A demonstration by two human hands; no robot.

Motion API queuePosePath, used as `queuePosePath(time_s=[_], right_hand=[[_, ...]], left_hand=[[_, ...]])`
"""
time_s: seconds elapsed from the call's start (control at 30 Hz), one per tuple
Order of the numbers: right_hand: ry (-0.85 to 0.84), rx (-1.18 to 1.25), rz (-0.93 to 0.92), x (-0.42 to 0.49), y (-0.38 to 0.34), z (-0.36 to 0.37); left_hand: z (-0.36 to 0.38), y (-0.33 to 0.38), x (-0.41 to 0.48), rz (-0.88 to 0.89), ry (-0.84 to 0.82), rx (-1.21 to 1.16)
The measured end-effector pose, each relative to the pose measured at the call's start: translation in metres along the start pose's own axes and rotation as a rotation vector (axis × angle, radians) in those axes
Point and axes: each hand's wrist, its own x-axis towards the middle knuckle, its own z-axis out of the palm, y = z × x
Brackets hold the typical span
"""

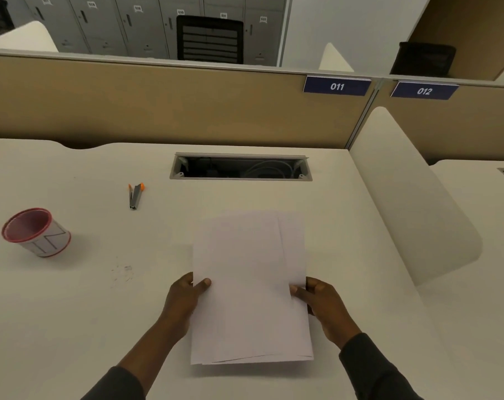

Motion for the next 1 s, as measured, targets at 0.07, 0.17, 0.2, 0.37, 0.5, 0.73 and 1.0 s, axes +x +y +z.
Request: queuePosePath(time_s=[0.07,0.17,0.2,0.37,0.5,0.73,1.0], right_hand=[[-0.023,0.003,-0.014,-0.002,-0.004,0.003],[-0.051,0.015,-0.015,-0.003,-0.008,0.007],[-0.054,0.039,-0.007,-0.002,-0.010,0.010],[-0.062,0.022,-0.033,0.001,-0.019,0.032],[-0.024,-0.080,-0.113,0.007,-0.025,0.048],[0.043,0.033,-0.266,0.005,-0.063,0.053],[0.153,0.176,-0.419,0.012,-0.078,0.058]], left_hand=[[-0.006,0.004,0.000,-0.009,-0.049,0.003],[-0.013,0.010,0.002,0.000,-0.062,0.017],[-0.014,0.012,0.002,0.013,-0.062,0.020],[-0.007,0.019,-0.002,0.093,-0.037,0.032],[0.002,0.025,-0.004,0.139,0.033,0.070],[0.002,0.060,-0.016,0.418,0.078,-0.027],[0.005,0.077,-0.014,0.631,0.135,-0.108]])
